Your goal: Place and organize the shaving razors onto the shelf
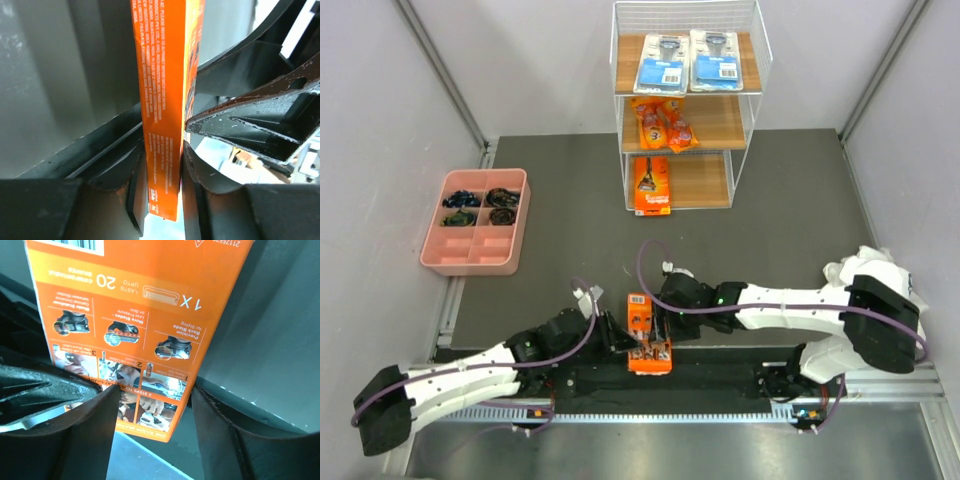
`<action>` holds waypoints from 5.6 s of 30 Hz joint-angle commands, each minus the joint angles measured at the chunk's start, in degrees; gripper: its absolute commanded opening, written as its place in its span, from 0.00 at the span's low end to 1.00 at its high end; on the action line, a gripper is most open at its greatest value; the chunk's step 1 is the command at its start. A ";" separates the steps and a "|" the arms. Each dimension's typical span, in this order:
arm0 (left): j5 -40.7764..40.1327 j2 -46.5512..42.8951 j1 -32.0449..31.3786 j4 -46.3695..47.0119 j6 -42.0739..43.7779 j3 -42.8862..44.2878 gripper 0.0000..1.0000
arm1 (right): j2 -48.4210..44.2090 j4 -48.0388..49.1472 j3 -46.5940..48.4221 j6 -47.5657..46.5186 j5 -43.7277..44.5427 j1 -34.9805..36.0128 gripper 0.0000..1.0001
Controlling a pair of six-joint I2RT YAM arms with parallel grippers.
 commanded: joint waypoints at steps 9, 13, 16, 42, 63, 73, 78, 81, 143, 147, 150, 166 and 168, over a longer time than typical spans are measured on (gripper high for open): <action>-3.68 -2.87 -0.03 -1.31 0.38 0.36 0.00 | -17.87 1.52 -0.39 3.02 8.22 -0.57 0.90; -3.85 -0.14 0.05 -0.95 1.70 1.77 0.00 | -22.73 1.17 -2.85 3.72 8.85 -1.98 0.98; -5.25 1.35 0.05 -1.12 3.10 2.65 0.00 | -25.02 0.29 -4.00 3.90 8.58 -2.86 0.99; 18.36 28.06 22.81 25.54 9.88 19.62 0.00 | -42.60 -1.13 -13.22 9.70 11.75 -4.53 0.99; 36.58 50.67 26.33 74.02 -9.11 16.02 0.00 | -51.11 10.57 -21.93 13.11 17.36 -5.59 0.80; 35.87 51.90 26.16 78.05 -10.78 14.35 0.00 | -55.61 13.47 -26.59 16.11 20.80 -5.59 0.66; 35.43 53.65 25.98 81.31 -12.44 13.82 0.00 | -53.59 15.58 -26.50 16.20 20.27 -5.59 0.61; 34.82 54.79 25.89 83.59 -13.58 13.82 0.00 | -51.75 17.77 -26.85 16.38 19.04 -5.50 0.55; -22.21 18.32 23.26 -31.71 34.40 35.35 0.99 | -55.78 12.51 -27.65 19.45 22.12 -5.59 0.00; -21.52 18.67 23.26 -31.98 34.22 34.48 0.99 | -56.05 11.63 -27.21 19.28 22.47 -5.59 0.00; -19.77 18.85 23.26 -30.92 33.78 33.42 0.99 | -55.96 11.19 -26.94 19.28 22.64 -5.59 0.00; -18.97 17.97 23.26 -31.10 33.61 31.66 0.99 | -41.29 16.98 -17.28 12.95 16.77 -6.81 0.00; -18.79 17.88 23.26 -31.27 33.52 31.57 0.99 | -38.93 19.95 -16.22 12.25 13.70 -8.84 0.00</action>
